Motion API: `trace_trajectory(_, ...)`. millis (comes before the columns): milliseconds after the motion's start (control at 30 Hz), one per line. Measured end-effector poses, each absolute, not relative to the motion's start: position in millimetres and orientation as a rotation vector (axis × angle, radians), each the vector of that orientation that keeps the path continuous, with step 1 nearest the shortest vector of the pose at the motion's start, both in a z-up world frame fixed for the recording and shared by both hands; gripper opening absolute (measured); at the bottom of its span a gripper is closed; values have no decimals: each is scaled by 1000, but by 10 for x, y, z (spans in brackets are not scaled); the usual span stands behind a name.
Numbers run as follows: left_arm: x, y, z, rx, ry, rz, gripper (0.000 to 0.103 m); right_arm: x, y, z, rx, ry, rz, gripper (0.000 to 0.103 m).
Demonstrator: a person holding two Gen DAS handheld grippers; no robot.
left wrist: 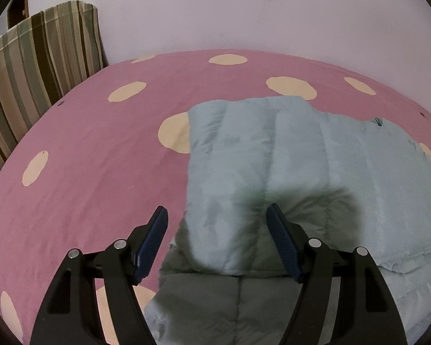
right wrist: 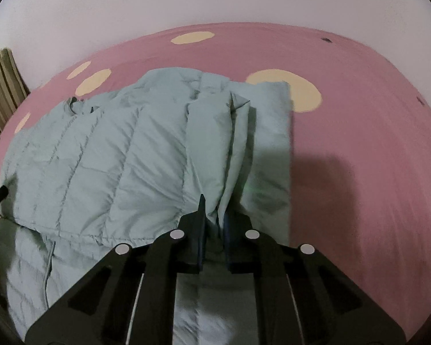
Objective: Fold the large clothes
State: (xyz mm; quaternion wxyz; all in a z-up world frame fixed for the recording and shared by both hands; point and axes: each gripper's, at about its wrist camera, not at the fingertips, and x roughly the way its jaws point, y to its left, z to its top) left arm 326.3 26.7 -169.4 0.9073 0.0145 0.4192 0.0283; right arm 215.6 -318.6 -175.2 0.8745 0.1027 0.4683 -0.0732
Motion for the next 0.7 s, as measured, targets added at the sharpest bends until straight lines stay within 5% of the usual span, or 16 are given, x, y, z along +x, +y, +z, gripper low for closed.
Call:
trace_trajectory(67,3248,297,-1679,21,872,61,70,2077,-3264,-1718,235,988,-152,17)
trace_trajectory(100,3226,321,-1652,15,870,61,70,2036,-3304,-1686,237,989,-164,33)
trace_trajectory(167,3194,351,-1602,15,858,63,70,1947,-3365,-1611,223,977,-208,46)
trace_trajectory(467,3408,282,-1484,-2,832,60,70,2126,-3171,-1257,245,870,-133,46)
trace_trajectory(700,3703,195,-1966,52,952,83,71,2595,-2904,-1964,181,1040,-78,45)
